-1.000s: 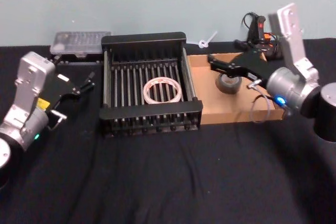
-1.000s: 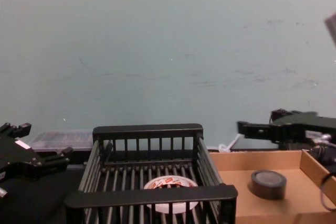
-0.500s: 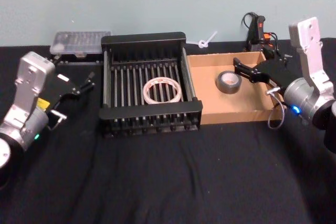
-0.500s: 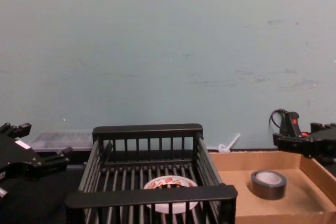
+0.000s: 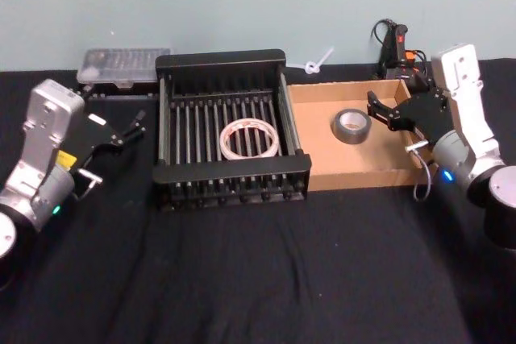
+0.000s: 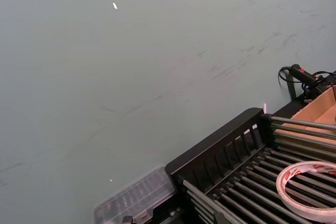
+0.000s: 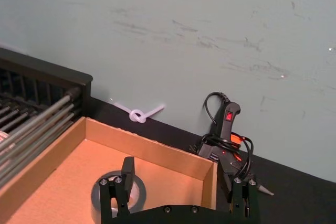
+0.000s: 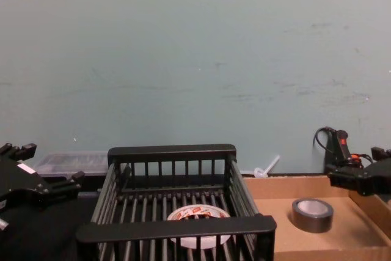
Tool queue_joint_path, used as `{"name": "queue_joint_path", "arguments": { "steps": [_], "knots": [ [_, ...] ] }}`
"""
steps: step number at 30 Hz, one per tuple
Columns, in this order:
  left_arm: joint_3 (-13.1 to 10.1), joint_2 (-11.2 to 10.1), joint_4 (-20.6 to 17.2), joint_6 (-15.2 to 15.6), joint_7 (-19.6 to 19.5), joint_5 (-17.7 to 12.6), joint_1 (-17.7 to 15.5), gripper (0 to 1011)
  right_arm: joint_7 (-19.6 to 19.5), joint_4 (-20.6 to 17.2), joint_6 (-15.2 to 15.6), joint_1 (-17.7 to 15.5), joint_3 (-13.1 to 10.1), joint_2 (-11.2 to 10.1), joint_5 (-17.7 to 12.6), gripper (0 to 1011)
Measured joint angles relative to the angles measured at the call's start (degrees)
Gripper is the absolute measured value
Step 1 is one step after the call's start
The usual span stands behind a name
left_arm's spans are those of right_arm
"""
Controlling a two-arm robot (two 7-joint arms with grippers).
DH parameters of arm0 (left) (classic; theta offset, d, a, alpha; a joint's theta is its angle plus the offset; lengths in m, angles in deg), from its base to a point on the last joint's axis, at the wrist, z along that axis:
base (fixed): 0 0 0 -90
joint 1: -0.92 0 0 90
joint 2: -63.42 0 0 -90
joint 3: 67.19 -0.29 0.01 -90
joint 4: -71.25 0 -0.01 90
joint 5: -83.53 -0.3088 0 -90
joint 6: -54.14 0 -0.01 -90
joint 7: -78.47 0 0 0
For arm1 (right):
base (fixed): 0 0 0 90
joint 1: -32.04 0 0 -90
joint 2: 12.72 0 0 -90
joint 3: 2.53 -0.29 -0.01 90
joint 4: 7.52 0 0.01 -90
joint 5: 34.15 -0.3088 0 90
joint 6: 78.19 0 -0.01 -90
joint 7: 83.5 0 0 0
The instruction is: Pick up the white tape and place it into the black box , Pick up the silver tape and place it into the brown box.
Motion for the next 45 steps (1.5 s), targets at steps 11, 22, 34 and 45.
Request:
{"name": "queue_joint_path", "arguments": {
  "steps": [11,22,34,45],
  "knots": [
    [0.00,0.00,0.00,0.00,0.00,0.00,0.00,1001,-0.82,2.57,-1.83,0.74,0.13,1.08,3.61,1002],
    [0.00,0.00,0.00,0.00,0.00,0.00,0.00,1001,-0.88,2.57,-1.90,0.78,0.16,1.05,3.58,1002],
    [0.00,0.00,0.00,0.00,0.00,0.00,0.00,1001,-0.89,2.57,-1.94,0.78,0.22,1.01,3.54,1002],
    [0.00,0.00,0.00,0.00,0.00,0.00,0.00,1001,-0.88,2.57,-1.95,0.78,0.23,1.01,3.51,1002]
  ]
}}
